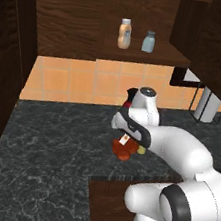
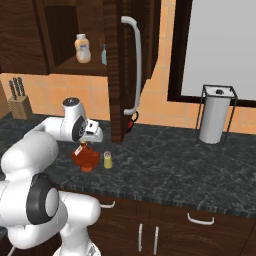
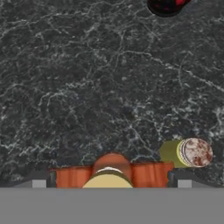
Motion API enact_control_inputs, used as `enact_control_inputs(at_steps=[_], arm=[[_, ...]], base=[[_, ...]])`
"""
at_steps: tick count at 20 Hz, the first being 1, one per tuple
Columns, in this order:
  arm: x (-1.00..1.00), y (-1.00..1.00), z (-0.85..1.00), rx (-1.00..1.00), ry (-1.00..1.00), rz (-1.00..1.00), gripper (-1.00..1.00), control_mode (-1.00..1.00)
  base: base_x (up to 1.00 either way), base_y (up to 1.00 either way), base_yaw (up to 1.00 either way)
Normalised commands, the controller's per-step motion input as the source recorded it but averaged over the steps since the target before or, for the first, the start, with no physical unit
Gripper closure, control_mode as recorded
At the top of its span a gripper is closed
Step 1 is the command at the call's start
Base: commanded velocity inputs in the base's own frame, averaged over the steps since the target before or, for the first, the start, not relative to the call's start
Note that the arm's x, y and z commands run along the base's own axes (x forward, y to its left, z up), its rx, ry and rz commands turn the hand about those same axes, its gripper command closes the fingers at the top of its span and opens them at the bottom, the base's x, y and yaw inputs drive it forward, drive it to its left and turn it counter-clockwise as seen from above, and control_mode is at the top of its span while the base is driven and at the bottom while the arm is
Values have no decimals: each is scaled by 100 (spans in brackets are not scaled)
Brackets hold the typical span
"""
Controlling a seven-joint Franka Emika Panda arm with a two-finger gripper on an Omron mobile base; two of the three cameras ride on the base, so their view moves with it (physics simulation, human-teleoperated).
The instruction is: Put the shaker and condiment bottle from the counter next to their counterparts in the cabinet.
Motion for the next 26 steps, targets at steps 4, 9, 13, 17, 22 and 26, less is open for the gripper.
enact_control_inputs(at_steps=[4,9,13,17,22,26], arm=[[0,0,-34,0,1,0,100,-100],[0,0,-19,0,1,0,100,-100],[0,0,-11,0,0,0,100,-100],[0,0,-2,0,0,0,100,-100],[0,0,25,0,-1,2,100,-100],[0,0,49,3,0,1,100,-100]], base=[[0,0,0],[0,0,0],[0,0,0],[0,0,0],[0,0,0],[0,0,0]])
